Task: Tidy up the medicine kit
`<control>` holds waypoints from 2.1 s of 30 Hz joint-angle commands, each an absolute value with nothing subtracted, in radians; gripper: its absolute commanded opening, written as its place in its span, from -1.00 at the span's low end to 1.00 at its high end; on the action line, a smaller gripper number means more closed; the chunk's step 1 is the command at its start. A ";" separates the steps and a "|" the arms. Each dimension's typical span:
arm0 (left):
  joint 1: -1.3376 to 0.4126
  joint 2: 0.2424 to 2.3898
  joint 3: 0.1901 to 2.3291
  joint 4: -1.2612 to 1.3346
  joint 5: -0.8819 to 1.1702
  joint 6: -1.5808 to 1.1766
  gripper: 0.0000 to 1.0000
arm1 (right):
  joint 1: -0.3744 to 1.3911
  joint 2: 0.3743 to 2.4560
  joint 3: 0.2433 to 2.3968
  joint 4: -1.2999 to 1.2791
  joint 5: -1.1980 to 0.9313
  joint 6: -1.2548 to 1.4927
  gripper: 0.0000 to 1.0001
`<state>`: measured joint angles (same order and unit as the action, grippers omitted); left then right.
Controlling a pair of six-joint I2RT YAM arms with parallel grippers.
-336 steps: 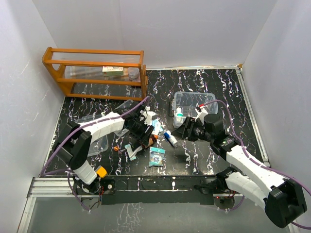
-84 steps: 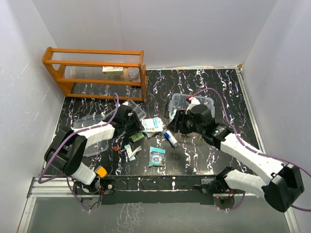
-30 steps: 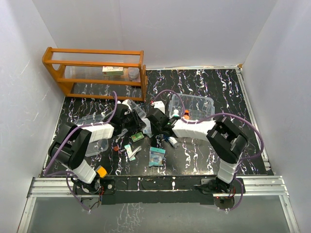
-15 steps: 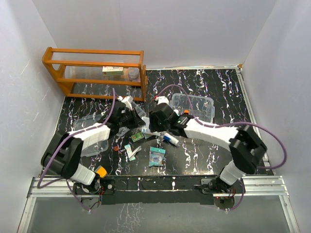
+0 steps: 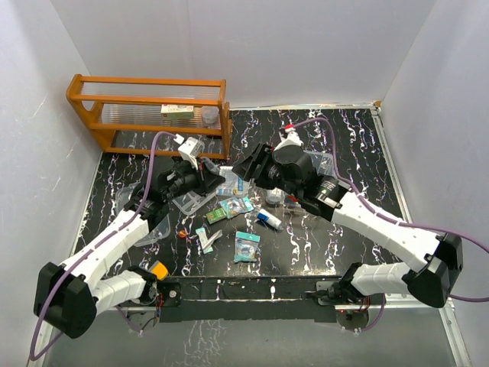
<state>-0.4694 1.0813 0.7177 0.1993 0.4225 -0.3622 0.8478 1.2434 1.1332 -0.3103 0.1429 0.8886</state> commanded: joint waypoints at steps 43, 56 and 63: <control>-0.542 0.917 0.549 0.707 0.607 0.768 -0.78 | 0.723 1.306 1.221 -0.225 0.088 1.562 -0.61; -0.543 0.765 0.616 0.356 0.300 0.021 0.21 | 0.417 1.264 1.286 -0.414 -0.171 0.830 -0.72; -0.544 0.788 0.730 0.076 0.084 -0.265 0.33 | 0.305 1.297 1.412 -0.820 -0.064 0.413 -0.64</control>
